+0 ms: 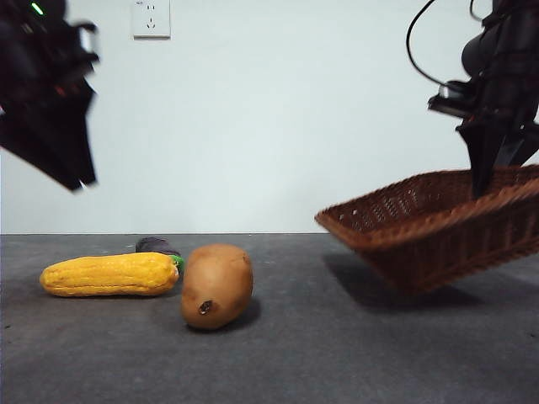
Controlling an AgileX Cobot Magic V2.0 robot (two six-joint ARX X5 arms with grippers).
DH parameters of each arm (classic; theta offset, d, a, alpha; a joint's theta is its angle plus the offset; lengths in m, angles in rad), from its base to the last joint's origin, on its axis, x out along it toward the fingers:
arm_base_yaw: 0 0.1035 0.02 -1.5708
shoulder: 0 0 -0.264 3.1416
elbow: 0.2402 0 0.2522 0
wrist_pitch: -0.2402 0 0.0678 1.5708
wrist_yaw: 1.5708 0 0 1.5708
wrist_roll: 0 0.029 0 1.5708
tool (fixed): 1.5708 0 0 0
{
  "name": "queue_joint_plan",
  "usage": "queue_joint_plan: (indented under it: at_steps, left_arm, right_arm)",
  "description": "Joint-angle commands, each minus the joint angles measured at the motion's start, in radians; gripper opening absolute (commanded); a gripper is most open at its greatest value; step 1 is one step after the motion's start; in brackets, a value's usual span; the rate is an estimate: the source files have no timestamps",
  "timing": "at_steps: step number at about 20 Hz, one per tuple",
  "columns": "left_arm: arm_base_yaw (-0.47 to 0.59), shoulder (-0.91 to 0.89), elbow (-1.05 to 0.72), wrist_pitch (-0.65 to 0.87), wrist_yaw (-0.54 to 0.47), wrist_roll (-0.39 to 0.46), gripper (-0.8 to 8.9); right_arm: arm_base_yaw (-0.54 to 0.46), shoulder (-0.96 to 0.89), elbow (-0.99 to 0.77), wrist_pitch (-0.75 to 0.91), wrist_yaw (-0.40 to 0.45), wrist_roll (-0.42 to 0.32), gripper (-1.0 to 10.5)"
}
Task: Help me put the vegetables on the table into the basket
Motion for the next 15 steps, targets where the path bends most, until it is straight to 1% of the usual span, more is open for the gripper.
queue_joint_plan:
  at_steps: [1,2,4,6,10,11,12,13,14,15]
  left_arm:
    - [-0.033,0.071,-0.003,0.002,0.001,0.190,6.30]
    - [-0.051,0.098,-0.003,0.008,-0.017,0.245,6.30]
    - [-0.088,0.147,-0.003,0.054,-0.076,0.282,6.31]
    - [-0.109,0.197,-0.003,0.109,-0.144,0.281,6.31]
    - [-0.157,0.292,-0.003,0.136,-0.295,0.311,6.29]
    - [-0.164,0.299,-0.003,0.155,-0.301,0.304,6.19]
    - [-0.170,0.299,-0.003,0.170,-0.299,0.298,5.12]
    - [-0.177,0.298,-0.003,0.174,-0.294,0.298,3.06]
    - [-0.183,0.295,-0.003,0.173,-0.293,0.299,0.76]
    - [-0.188,0.295,-0.003,0.167,-0.292,0.299,-0.02]
  right_arm:
    - [0.000,-0.035,0.007,0.002,-0.011,-0.015,-0.1]
    - [0.000,-0.050,0.007,0.002,-0.011,-0.015,-0.1]
    - [0.000,-0.076,0.007,0.005,-0.011,-0.015,-0.1]
    - [0.000,-0.090,0.007,0.001,-0.011,-0.015,-0.1]
    - [0.000,-0.102,0.007,-0.002,-0.012,-0.015,-0.1]
    - [0.000,-0.103,0.007,-0.002,-0.012,-0.015,-0.1]
    - [0.000,-0.103,0.007,-0.001,-0.012,-0.014,-0.1]
    - [0.000,-0.103,0.007,-0.002,-0.012,-0.015,-0.1]
    - [0.000,-0.103,0.007,-0.001,-0.012,-0.015,-0.1]
    - [0.000,-0.103,0.007,-0.002,-0.012,-0.015,-0.1]
